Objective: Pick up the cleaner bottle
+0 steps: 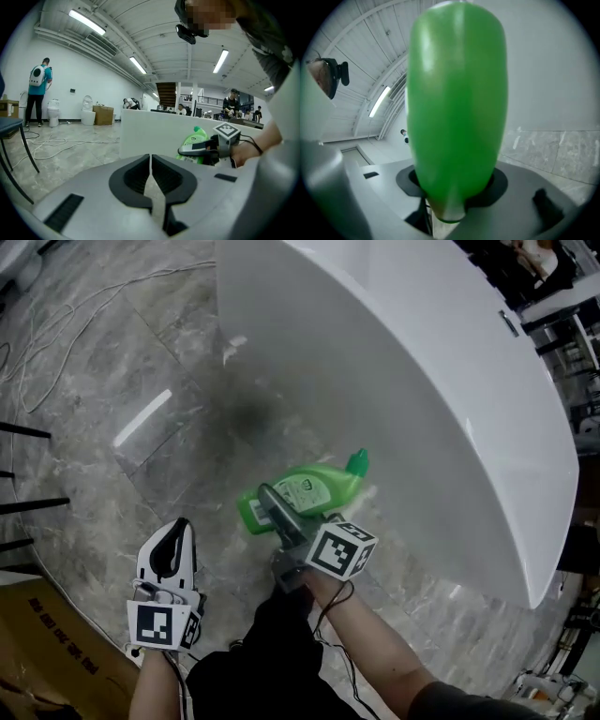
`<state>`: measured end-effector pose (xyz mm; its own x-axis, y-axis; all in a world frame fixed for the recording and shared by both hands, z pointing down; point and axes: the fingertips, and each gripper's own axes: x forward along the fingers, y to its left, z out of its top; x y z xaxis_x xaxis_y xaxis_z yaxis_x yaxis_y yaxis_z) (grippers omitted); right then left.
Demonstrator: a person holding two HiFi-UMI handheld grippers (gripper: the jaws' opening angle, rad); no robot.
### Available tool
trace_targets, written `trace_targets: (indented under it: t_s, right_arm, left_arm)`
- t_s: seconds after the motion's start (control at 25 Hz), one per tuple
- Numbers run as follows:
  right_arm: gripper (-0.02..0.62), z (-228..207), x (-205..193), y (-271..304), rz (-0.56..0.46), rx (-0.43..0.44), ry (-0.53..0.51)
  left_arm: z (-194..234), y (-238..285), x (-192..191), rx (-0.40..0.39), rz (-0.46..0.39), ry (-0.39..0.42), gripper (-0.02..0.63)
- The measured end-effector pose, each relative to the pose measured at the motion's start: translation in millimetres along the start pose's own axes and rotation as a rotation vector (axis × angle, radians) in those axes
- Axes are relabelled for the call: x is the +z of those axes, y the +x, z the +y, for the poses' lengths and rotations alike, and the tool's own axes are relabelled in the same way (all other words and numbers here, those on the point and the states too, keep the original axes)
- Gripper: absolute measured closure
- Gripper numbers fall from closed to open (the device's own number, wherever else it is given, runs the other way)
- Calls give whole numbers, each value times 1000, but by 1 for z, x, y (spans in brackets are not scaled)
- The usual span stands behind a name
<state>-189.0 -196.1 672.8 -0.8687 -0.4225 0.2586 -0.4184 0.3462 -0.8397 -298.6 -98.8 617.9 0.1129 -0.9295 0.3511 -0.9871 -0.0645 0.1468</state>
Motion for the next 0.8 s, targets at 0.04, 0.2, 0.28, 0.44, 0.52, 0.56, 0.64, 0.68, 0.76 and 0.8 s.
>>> trace_targets:
  t_s: [0.04, 0.2, 0.28, 0.44, 0.52, 0.56, 0.64, 0.68, 0.76, 0.8]
  right_arm:
    - [396, 16, 6, -4, 8, 12, 4]
    - [396, 79, 34, -22, 35, 47, 7]
    - [396, 108, 50, -35, 39, 51, 7]
    - [396, 158, 86, -58, 44, 68, 9]
    - [396, 183, 100, -70, 56, 79, 18]
    - [396, 196, 104, -76, 64, 80, 20]
    - [396, 220, 111, -87, 89, 80, 8]
    - [396, 229, 114, -92, 105, 83, -8]
    - [396, 243, 120, -102, 134, 95, -44]
    - [396, 248, 122, -105, 144, 103, -49]
  left_arm:
    - [-2, -6, 14, 3, 3, 0, 581]
    - [-13, -24, 68, 27, 7, -6, 581]
    - [-24, -33, 98, 35, -1, -18, 581]
    - [-49, -49, 158, 55, -20, -47, 581]
    - [-60, -61, 186, 68, -23, -53, 581]
    - [-64, -70, 200, 75, -22, -60, 581]
    - [-70, -86, 224, 94, -26, -80, 581]
    - [-73, -92, 236, 108, -34, -91, 581]
    - [-80, -99, 256, 137, -63, -107, 581]
    - [-84, -101, 264, 149, -78, -112, 581]
